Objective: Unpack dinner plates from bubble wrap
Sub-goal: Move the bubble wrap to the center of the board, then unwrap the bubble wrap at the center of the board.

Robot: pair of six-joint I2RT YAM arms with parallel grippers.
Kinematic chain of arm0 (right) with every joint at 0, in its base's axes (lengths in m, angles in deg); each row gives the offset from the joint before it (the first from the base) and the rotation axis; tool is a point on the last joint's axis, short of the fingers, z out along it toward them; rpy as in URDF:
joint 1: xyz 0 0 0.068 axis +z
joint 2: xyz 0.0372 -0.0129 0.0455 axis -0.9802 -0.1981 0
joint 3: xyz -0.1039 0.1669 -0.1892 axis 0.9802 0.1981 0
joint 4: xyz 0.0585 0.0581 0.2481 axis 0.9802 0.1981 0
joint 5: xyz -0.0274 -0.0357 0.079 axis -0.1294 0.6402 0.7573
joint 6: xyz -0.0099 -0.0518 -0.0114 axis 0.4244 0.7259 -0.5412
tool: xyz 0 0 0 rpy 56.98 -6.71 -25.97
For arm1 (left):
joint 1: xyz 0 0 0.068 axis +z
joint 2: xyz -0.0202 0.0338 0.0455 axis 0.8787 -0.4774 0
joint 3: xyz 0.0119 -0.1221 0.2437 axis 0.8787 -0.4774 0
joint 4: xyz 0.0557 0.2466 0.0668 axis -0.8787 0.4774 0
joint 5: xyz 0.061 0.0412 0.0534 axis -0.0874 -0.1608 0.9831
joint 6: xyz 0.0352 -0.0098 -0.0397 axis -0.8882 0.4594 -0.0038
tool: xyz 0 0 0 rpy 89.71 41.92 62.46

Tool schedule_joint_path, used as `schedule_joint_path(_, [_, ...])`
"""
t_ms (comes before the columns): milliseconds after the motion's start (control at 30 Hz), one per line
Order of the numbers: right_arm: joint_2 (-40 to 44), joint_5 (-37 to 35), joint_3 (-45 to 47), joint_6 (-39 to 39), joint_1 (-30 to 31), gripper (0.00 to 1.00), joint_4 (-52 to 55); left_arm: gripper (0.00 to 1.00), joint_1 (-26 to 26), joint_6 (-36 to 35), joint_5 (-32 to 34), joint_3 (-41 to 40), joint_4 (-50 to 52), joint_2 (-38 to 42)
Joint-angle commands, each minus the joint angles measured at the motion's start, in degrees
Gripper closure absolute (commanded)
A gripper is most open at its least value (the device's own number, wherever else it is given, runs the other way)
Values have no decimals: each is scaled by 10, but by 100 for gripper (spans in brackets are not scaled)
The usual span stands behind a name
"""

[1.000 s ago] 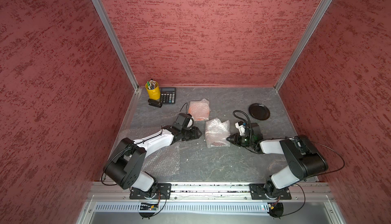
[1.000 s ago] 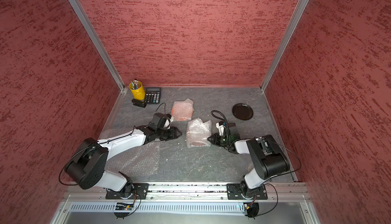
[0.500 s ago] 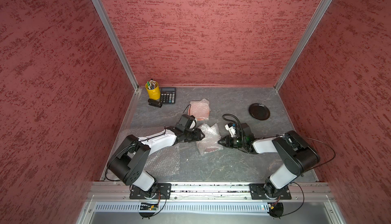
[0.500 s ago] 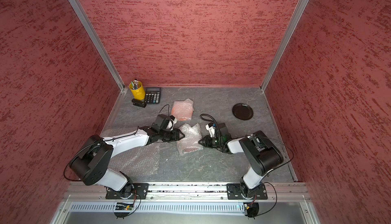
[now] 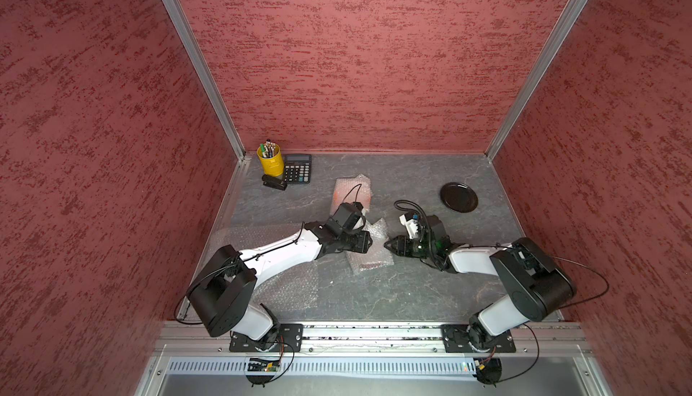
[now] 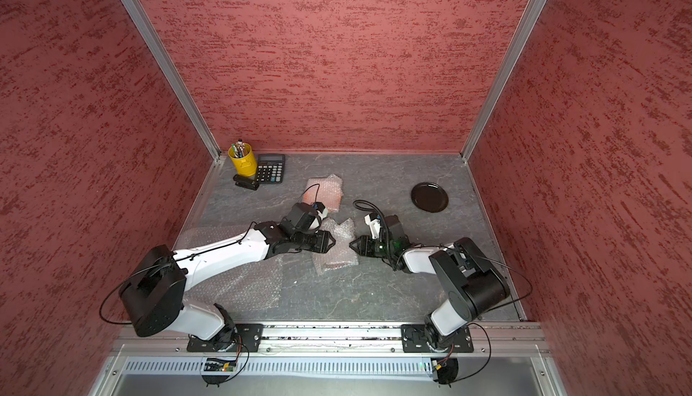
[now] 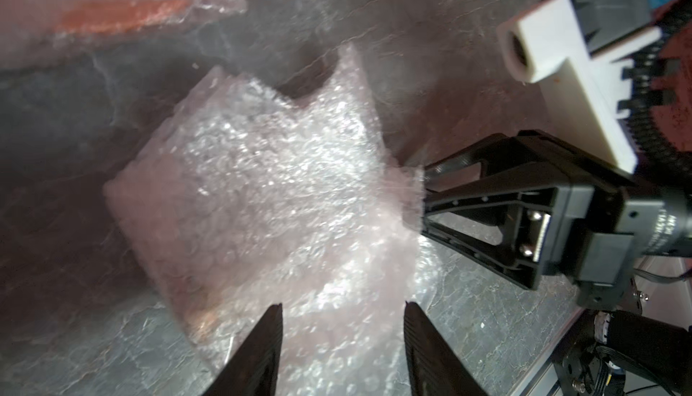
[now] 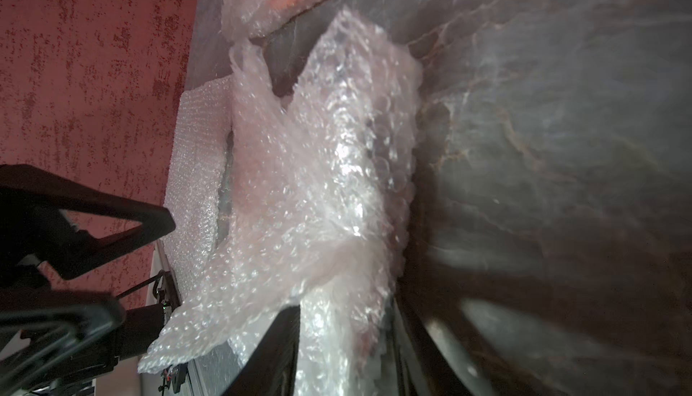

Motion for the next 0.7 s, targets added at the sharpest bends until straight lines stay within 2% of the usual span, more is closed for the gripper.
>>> schedule_joint_path(0, [22,-37,12,2,1,57,11,46,-27,-57,55,22,14,0])
schedule_joint_path(267, [34,-45,26,-5,-7,58,12,46,-77,-119,84,82,22,-71])
schedule_joint_path(467, [31,-39,33,-13,-7,58,-2,48,-80,-123,85,116,36,-128])
schedule_joint_path(667, [25,-35,36,-23,-7,59,-20,51,-79,-122,90,119,36,-151])
